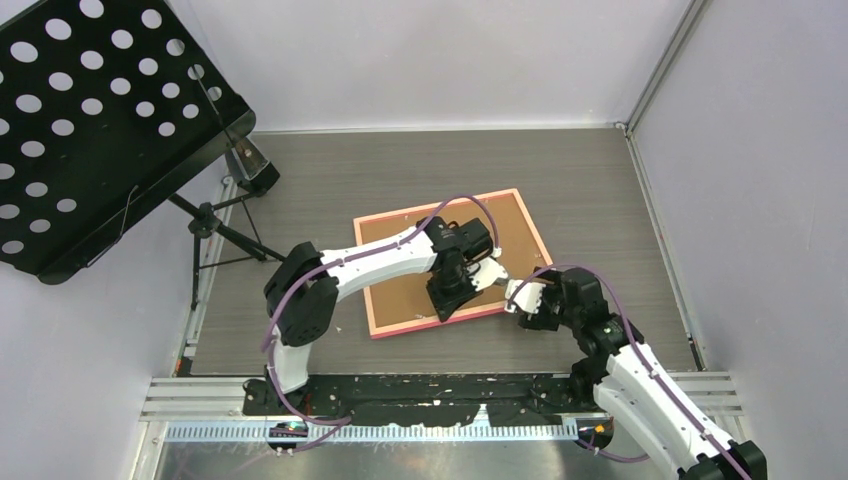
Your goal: Put the photo into the frame
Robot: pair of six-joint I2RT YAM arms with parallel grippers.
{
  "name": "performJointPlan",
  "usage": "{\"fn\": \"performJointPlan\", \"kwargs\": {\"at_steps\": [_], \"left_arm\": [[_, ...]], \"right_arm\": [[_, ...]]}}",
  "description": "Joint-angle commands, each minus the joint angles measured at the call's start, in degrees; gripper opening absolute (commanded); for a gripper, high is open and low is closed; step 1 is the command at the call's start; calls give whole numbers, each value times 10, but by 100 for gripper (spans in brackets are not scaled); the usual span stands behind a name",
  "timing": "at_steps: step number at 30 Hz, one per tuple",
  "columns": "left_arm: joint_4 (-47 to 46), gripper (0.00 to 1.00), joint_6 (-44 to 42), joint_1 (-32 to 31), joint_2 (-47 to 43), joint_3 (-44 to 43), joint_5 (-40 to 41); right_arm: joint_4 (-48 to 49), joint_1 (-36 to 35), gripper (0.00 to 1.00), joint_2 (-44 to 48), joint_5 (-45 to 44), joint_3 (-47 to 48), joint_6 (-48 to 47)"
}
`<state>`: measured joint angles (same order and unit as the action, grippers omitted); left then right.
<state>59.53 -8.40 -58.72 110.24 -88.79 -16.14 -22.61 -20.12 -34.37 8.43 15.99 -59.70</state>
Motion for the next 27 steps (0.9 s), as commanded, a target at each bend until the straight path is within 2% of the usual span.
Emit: {"fn": "performJointPlan", "kwargs": {"at_steps": [1,6,14,17,18,24,25,26,27], "left_arm": [[-16,0,-17,-8,-21,-48,-65],[-6,0,-19,-8,-20,-63,-73],[8,0,-21,-7,-18,-72,-86],[10,0,-22,-5,-16,-71,-90],[11,0,-22,-4,-17,-72,-91],[17,1,-23,14,-29,-75,-89],[19,6,-23,19,-34,-78,-87],[19,25,-22,24,-39,-80,-84],[19,36,-21,29,-47,-82,-79]], "right_arm": [[17,-10,82,3,-26,-23,-8],[45,-18,81,12,-38,-53,-11],[125,-22,72,27,-56,-68,-6],[129,-23,59,32,-54,-62,-1],[126,-24,52,35,-56,-60,0],[53,-24,22,45,-59,-9,9],[44,-24,19,46,-58,-2,14],[29,-23,15,47,-56,12,17],[21,-24,10,48,-53,21,21]]}}
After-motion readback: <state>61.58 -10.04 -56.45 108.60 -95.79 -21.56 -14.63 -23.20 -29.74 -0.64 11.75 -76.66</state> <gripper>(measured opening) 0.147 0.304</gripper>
